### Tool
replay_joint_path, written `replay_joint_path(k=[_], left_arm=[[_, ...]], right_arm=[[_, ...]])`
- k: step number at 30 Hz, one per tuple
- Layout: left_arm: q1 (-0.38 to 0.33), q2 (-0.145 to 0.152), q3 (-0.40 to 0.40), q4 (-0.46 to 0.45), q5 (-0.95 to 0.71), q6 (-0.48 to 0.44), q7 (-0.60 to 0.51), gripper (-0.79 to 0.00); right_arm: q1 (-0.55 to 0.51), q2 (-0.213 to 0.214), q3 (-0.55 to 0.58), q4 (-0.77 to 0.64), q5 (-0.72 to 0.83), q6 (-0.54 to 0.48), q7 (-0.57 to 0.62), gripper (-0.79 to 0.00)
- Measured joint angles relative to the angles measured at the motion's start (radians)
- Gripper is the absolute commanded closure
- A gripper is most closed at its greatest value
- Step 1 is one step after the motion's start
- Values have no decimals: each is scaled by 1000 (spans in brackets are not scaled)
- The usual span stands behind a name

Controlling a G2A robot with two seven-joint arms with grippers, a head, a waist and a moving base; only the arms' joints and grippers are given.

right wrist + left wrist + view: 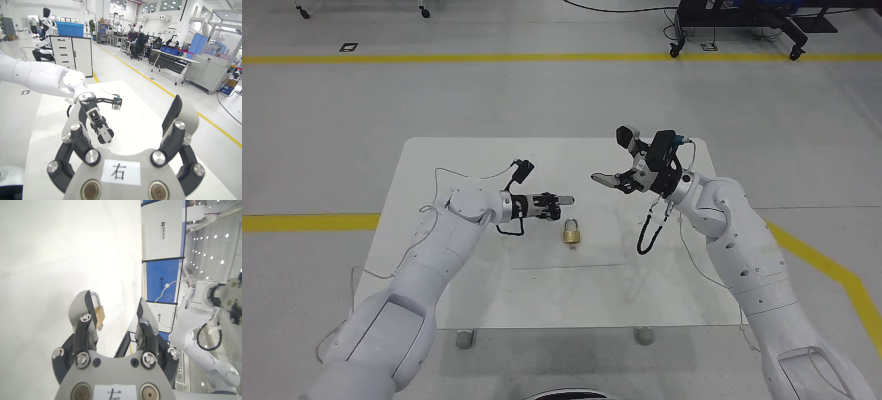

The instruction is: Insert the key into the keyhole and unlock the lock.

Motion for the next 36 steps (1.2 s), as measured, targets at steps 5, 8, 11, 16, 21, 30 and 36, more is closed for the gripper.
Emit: replay_joint_path(k=[5, 8, 11, 16, 21, 30, 36], left_arm=[[14, 64, -98, -66, 49, -77, 23, -785], [47, 109, -164, -136, 146, -144, 112, -785], [97, 157, -242, -222, 293, -205, 246, -785], [233, 226, -395, -421, 579, -279, 526, -785], [261, 233, -421, -454, 614, -283, 593, -785], [260, 233, -420, -453, 613, -283, 586, -785], [278, 240, -432, -502, 711, -211, 665, -785]], right_arm=[[0, 0, 0, 0, 0, 0, 0, -785], [0, 0, 0, 0, 0, 0, 0, -785], [0, 0, 0, 0, 0, 0, 0, -785], [0, 0, 0, 0, 0, 0, 0, -785], [0, 0, 0, 0, 0, 0, 0, -785], [0, 0, 0, 0, 0, 0, 0, -785], [-24, 4, 53, 11, 57, 78, -38, -785]])
